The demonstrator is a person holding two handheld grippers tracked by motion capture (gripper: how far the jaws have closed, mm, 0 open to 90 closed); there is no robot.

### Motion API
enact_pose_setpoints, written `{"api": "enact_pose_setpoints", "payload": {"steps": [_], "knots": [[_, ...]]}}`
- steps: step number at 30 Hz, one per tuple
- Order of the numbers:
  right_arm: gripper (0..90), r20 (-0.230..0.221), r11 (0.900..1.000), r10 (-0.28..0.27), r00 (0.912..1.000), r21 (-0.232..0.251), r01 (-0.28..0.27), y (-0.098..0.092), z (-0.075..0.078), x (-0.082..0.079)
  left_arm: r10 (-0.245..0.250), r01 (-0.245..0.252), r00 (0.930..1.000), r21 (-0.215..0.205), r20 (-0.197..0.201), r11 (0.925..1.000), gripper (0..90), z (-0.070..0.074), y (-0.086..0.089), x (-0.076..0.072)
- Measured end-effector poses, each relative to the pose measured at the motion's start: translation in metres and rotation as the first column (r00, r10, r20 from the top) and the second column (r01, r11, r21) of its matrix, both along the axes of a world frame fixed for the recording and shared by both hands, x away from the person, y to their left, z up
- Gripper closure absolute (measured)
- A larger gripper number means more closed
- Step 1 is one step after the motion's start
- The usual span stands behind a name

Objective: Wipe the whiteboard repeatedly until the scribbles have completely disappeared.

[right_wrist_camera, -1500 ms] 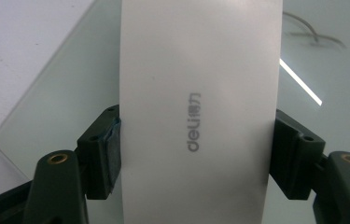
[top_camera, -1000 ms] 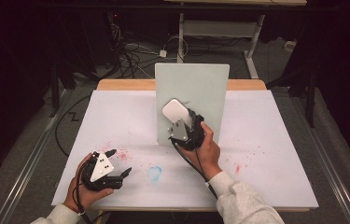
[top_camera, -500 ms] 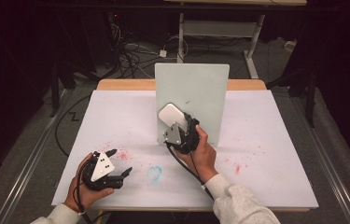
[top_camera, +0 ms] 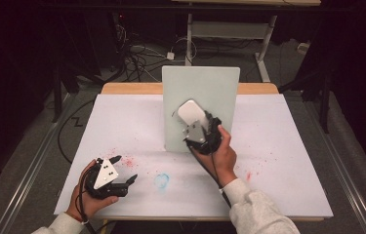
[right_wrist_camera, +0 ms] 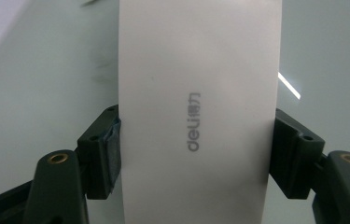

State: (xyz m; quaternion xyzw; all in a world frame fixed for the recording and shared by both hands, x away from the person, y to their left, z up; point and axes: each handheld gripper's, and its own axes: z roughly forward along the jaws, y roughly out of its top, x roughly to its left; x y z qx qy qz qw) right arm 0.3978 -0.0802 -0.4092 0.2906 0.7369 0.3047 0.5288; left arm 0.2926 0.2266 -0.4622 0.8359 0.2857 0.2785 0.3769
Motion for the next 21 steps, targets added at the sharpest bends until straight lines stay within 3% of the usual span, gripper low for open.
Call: {"api": "enact_pose_setpoints", "payload": {"steps": [3, 10, 12, 16, 21], "knots": [[31.0, 0.0, 0.999, -0.024, 0.9997, 0.041, 0.024, -0.012, 0.007, 0.002, -0.002, 0.002, 1.0, 0.004, 0.001, 1.0, 19.2, 0.0, -0.001, -0.001], [30.9, 0.0, 0.997, -0.035, 0.9994, 0.068, 0.035, -0.011, -0.004, -0.002, -0.003, 0.003, 1.0, 0.003, -0.003, 1.0, 19.2, 0.0, -0.002, 0.0], [30.9, -0.006, 0.999, -0.025, 0.9997, 0.048, 0.026, -0.006, -0.009, -0.003, -0.007, 0.007, 1.0, 0.01, -0.005, 0.9999, 19.2, 0.0, -0.003, 0.0], [30.9, -0.017, 0.999, 0.008, 0.9998, -0.041, -0.008, 0.009, -0.028, -0.009, -0.008, 0.008, 1.0, 0.006, -0.002, 1.0, 19.2, 0.0, -0.004, 0.001], [30.8, -0.025, 0.988, 0.045, 0.9987, -0.144, -0.049, 0.025, -0.05, -0.016, -0.012, 0.012, 0.9999, 0.005, -0.003, 0.9999, 19.2, 0.0, -0.004, 0.001]]}}
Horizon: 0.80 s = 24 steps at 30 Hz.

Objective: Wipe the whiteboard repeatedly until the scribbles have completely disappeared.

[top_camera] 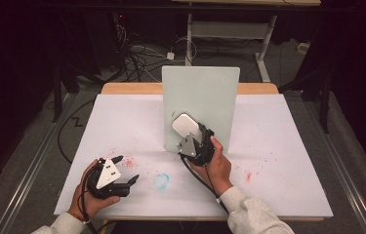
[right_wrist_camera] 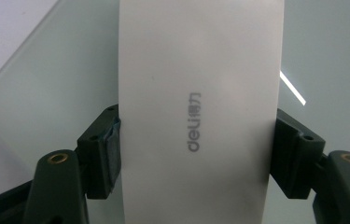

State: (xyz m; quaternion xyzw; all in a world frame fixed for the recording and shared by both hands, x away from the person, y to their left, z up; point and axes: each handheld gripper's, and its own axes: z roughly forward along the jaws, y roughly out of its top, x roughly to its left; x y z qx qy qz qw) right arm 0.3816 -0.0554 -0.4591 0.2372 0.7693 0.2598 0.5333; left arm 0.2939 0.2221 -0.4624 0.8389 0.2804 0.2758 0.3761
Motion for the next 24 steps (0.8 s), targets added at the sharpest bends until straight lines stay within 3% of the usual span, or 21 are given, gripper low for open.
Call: {"api": "enact_pose_setpoints", "payload": {"steps": [2, 7, 16, 19, 24], "knots": [[30.8, -0.001, 1.0, 0.006, 1.0, -0.017, -0.006, 0.003, -0.002, -0.001, 0.0, 0.0, 1.0, -0.001, 0.002, 1.0, 19.2, 0.0, 0.0, 0.0], [30.8, -0.014, 1.0, 0.013, 0.9998, -0.002, -0.013, 0.009, 0.004, 0.002, 0.004, -0.004, 1.0, -0.007, 0.002, 1.0, 19.3, 0.001, 0.001, 0.0], [30.9, 0.008, 0.998, 0.002, 1.0, 0.055, -0.002, 0.031, 0.036, 0.014, 0.012, -0.012, 0.9999, -0.014, 0.004, 0.9998, 19.3, 0.001, 0.003, -0.002], [30.9, 0.016, 0.998, -0.006, 0.9999, 0.057, 0.005, 0.035, 0.035, 0.014, 0.016, -0.016, 0.9999, -0.017, 0.007, 0.9997, 19.2, 0.002, 0.005, -0.004], [30.9, -0.019, 0.999, 0.028, 0.9994, 0.026, -0.027, 0.041, 0.02, 0.008, 0.019, -0.019, 0.9998, -0.017, 0.009, 0.9997, 19.3, 0.002, 0.007, -0.005]]}}
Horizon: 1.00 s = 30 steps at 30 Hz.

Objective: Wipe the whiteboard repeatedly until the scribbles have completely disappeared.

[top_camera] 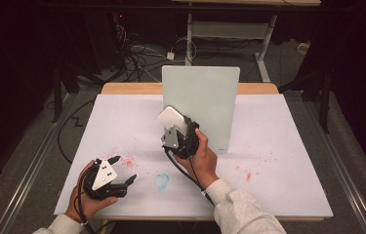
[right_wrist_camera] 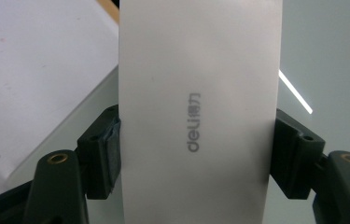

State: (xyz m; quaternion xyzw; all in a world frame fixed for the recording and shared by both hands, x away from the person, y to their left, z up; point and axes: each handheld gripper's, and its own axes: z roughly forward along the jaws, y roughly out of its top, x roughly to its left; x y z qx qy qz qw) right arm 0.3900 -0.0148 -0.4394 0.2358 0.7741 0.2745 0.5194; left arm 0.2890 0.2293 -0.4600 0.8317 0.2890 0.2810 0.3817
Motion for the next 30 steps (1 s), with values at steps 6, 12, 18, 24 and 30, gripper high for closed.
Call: {"api": "enact_pose_setpoints", "payload": {"steps": [6, 12, 18, 24, 30], "knots": [[30.9, -0.023, 1.0, 0.017, 0.9996, -0.021, -0.018, -0.002, -0.009, -0.004, 0.0, 0.0, 1.0, 0.001, -0.004, 1.0, 19.3, -0.001, -0.001, 0.001], [30.9, 0.01, 0.999, -0.026, 0.9996, 0.043, 0.025, -0.029, 0.014, 0.004, 0.006, -0.006, 0.9999, -0.006, -0.013, 1.0, 19.2, -0.003, 0.0, 0.003], [31.0, 0.01, 0.99, -0.068, 0.9977, 0.124, 0.066, -0.061, 0.032, 0.009, 0.014, -0.014, 0.9997, -0.012, -0.018, 0.9998, 19.2, -0.004, 0.001, 0.005], [31.0, 0.003, 0.981, -0.101, 0.9949, 0.166, 0.099, -0.085, 0.035, 0.009, 0.015, -0.015, 0.9998, -0.008, -0.01, 0.9999, 19.3, -0.004, 0.002, 0.006], [31.0, -0.003, 0.975, -0.123, 0.9924, 0.185, 0.121, -0.103, 0.034, 0.008, 0.016, -0.016, 0.9998, -0.009, -0.012, 0.9998, 19.3, -0.005, 0.002, 0.006]]}}
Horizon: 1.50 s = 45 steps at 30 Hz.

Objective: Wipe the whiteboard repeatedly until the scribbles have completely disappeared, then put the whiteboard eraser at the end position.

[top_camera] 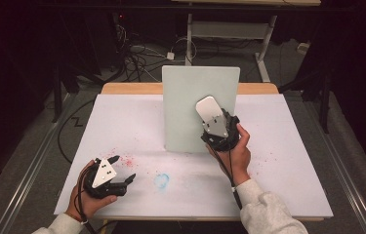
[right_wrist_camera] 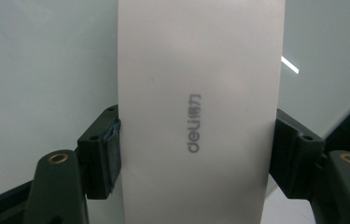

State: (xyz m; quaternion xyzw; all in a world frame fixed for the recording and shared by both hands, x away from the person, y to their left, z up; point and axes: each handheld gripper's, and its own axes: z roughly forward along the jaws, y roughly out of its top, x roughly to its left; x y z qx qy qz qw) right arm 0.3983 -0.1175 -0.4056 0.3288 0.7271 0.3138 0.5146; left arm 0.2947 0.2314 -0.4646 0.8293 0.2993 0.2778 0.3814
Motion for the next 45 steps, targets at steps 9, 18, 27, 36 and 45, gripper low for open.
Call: {"api": "enact_pose_setpoints", "payload": {"steps": [9, 18, 27, 36, 45], "knots": [[30.9, 0.012, 0.998, 0.038, 0.9992, -0.052, -0.037, 0.039, -0.004, 0.0, -0.011, 0.011, 0.9998, 0.016, -0.017, 0.9998, 19.5, -0.001, -0.005, -0.001], [30.9, -0.057, 0.96, 0.161, 0.9852, -0.223, -0.17, 0.095, -0.033, -0.009, -0.012, 0.012, 0.9999, 0.007, -0.003, 0.9999, 19.4, -0.001, -0.001, -0.001], [31.0, -0.027, 0.983, 0.087, 0.9959, -0.16, -0.09, 0.056, -0.018, -0.005, -0.019, 0.019, 0.9997, 0.017, -0.015, 0.9997, 19.4, -0.001, -0.003, -0.002], [31.0, -0.016, 0.997, -0.003, 0.9999, -0.075, 0.002, 0.006, -0.005, -0.003, -0.013, 0.014, 0.9998, 0.027, -0.015, 0.9995, 19.4, -0.001, -0.007, -0.001], [31.0, -0.036, 1.0, -0.002, 0.9993, -0.01, 0.002, -0.02, 0.004, -0.004, -0.014, 0.014, 0.9998, 0.029, -0.011, 0.9995, 19.4, -0.001, -0.006, -0.001]]}}
